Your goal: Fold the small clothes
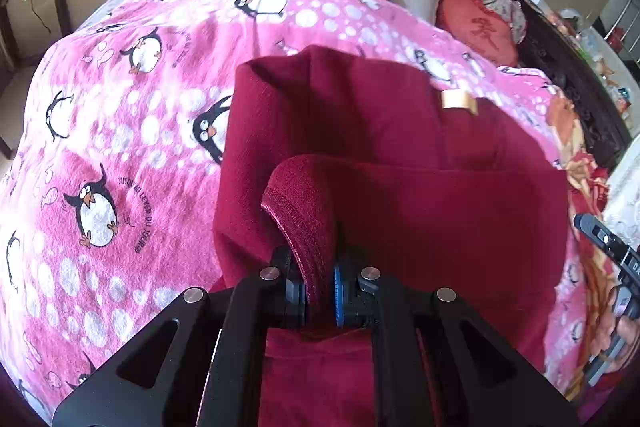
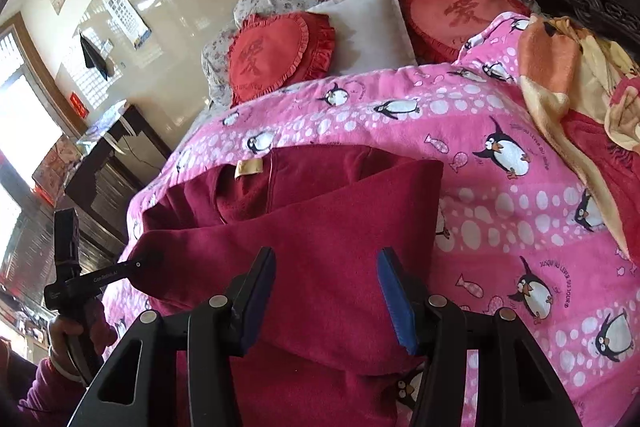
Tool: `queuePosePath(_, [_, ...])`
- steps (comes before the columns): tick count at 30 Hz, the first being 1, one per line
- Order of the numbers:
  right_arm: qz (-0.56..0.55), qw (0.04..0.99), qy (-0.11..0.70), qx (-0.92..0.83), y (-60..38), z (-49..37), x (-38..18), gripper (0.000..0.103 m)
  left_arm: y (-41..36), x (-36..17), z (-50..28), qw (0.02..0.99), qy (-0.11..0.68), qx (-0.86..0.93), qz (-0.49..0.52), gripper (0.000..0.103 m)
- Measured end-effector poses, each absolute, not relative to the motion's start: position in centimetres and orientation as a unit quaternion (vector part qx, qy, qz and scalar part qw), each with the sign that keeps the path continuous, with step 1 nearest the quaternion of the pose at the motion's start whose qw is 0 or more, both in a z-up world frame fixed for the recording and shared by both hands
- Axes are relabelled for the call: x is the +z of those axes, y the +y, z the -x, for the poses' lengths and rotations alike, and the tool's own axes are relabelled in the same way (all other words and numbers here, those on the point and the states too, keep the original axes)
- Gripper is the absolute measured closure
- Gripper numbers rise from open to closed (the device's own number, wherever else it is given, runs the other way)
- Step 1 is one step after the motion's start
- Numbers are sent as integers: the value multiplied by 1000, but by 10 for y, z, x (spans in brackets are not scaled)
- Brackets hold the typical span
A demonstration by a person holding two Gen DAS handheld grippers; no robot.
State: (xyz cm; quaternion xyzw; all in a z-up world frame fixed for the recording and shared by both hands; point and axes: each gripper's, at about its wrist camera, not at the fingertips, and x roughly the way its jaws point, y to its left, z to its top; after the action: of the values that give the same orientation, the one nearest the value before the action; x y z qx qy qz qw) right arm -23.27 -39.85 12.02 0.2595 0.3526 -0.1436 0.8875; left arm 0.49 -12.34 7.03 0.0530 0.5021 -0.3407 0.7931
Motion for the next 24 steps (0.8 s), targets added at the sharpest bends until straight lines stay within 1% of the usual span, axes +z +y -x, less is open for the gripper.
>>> queuePosePath(5, [-190, 871, 410, -194, -416, 194, 86, 56, -123, 63, -7, 795, 500, -340, -46, 94])
queuePosePath(6, [-186, 869, 413, -197, -420, 192, 82, 59, -122, 64, -6, 795, 499, -340, -47, 91])
queuePosePath(8, [-191, 869, 412, -195, -421, 195, 88, 59, -119, 68, -5, 799, 493, -341, -51, 90])
queuePosePath(9, [-189, 872, 408, -193, -417, 200, 95, 59, -117, 71, -3, 801, 489, -341, -54, 86])
queuePosePath(12, [-178, 885, 392, -177, -400, 221, 116, 58, -109, 80, 7, 811, 475, -334, -68, 80])
queuePosePath(14, [-173, 885, 398, -168, -389, 233, 120, 58, -102, 83, 15, 818, 463, -334, -74, 79])
queuePosePath(16, [-168, 878, 416, -169, -379, 242, 114, 58, -100, 79, 20, 821, 459, -330, -81, 72])
queuePosePath(17, [-167, 874, 423, -169, -376, 245, 108, 58, -101, 74, 21, 821, 463, -323, -86, 63])
queuePosePath(21, [-126, 839, 483, -216, -381, 238, 62, 58, -100, 51, 18, 818, 484, -299, -86, 62])
queuePosePath(22, [-140, 838, 483, -214, -384, 240, 58, 58, -98, 51, 18, 819, 485, -297, -82, 62])
queuePosePath(24, [-181, 842, 461, -213, -388, 253, 68, 58, -92, 54, 19, 817, 489, -297, -75, 62])
